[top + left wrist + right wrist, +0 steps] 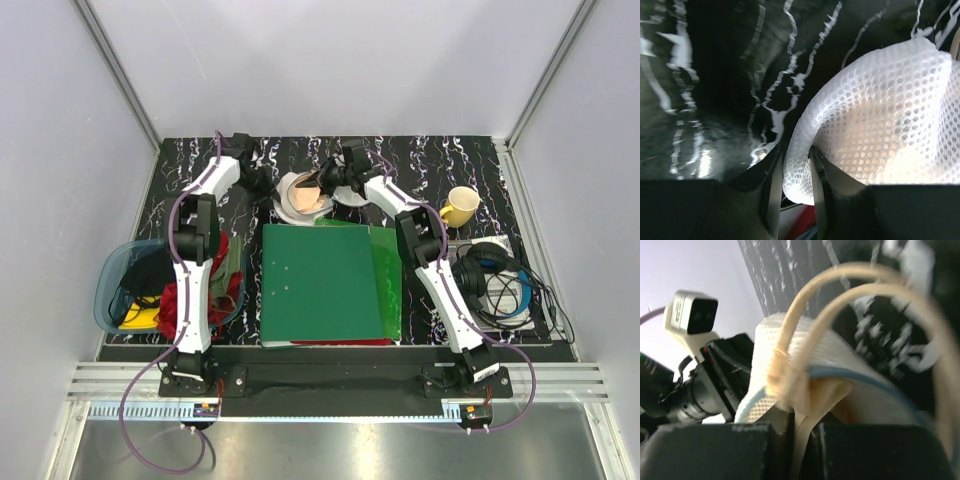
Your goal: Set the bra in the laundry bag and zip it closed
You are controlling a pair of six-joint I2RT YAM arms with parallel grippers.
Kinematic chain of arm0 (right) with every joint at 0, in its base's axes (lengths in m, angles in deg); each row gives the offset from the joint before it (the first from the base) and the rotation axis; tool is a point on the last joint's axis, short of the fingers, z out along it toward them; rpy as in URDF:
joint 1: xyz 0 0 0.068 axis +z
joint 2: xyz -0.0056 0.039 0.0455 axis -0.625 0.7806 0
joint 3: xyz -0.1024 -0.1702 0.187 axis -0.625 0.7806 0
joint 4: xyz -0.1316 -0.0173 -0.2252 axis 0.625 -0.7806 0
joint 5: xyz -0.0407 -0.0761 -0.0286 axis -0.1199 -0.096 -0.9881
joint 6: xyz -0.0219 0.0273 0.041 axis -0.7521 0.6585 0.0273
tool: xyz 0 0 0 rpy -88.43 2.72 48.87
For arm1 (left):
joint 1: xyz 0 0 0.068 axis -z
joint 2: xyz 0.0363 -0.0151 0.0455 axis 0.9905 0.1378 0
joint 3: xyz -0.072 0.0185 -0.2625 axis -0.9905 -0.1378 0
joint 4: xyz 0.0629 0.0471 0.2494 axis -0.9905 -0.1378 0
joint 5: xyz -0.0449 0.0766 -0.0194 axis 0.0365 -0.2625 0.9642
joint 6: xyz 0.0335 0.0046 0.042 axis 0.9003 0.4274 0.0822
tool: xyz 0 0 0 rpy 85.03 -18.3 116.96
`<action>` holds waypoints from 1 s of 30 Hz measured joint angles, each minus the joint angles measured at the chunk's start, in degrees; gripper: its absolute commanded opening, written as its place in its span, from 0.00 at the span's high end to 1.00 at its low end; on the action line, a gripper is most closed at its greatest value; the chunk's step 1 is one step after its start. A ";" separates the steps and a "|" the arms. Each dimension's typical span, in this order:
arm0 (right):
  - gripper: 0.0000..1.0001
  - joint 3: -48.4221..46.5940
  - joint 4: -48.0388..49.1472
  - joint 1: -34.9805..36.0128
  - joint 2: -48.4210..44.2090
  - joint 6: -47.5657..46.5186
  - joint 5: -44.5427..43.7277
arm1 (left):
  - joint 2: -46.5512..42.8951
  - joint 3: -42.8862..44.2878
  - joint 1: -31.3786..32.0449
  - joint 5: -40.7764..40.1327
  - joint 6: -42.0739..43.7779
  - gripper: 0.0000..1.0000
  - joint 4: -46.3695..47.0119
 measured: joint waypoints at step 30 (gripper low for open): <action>0.00 -0.85 -30.60 0.87 -10.91 -23.89 -7.19 | -24.85 -3.34 5.84 -5.33 0.42 0.53 6.19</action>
